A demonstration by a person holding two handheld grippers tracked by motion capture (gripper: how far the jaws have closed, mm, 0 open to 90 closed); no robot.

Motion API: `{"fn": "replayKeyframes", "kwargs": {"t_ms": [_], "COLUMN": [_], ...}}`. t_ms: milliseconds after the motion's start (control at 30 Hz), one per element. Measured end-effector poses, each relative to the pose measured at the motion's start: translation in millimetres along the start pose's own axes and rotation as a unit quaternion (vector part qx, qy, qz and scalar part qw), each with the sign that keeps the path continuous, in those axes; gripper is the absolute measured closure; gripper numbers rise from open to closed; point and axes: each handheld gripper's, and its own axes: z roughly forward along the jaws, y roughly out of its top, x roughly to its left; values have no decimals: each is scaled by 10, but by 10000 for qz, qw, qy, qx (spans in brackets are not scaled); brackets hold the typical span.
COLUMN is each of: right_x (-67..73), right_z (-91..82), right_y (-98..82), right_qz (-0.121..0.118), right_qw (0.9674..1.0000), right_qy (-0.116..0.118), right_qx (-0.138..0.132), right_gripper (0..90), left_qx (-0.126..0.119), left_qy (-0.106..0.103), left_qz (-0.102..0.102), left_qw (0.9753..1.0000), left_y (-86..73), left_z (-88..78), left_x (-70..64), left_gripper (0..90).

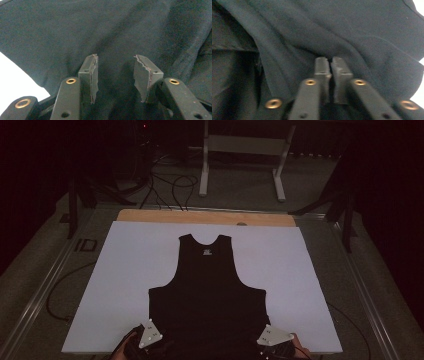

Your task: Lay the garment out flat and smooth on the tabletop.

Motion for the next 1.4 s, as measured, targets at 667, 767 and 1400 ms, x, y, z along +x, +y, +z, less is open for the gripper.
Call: {"fn": "replayKeyframes", "kwargs": {"t_ms": [667, 767, 1400], "right_x": [-160, -115, -419], "right_z": [-507, -571, -537], "right_y": [-259, -309, -254], "right_qz": [373, 164, 1144], "right_qw": [9910, 9844, 9776], "right_qy": [1126, 1598, 834], "right_qx": [-620, -715, -1558], "right_gripper": [873, 872, 304], "left_qx": [-11, -6, -777], "left_qy": [145, 130, 222], "left_qz": [-196, -177, -294], "left_qw": [9997, 9998, 9963], "left_y": [-18, -19, 23], "left_z": [-16, -16, -160], "left_x": [51, 45, 62], "left_gripper": [578, 570, 281]}}
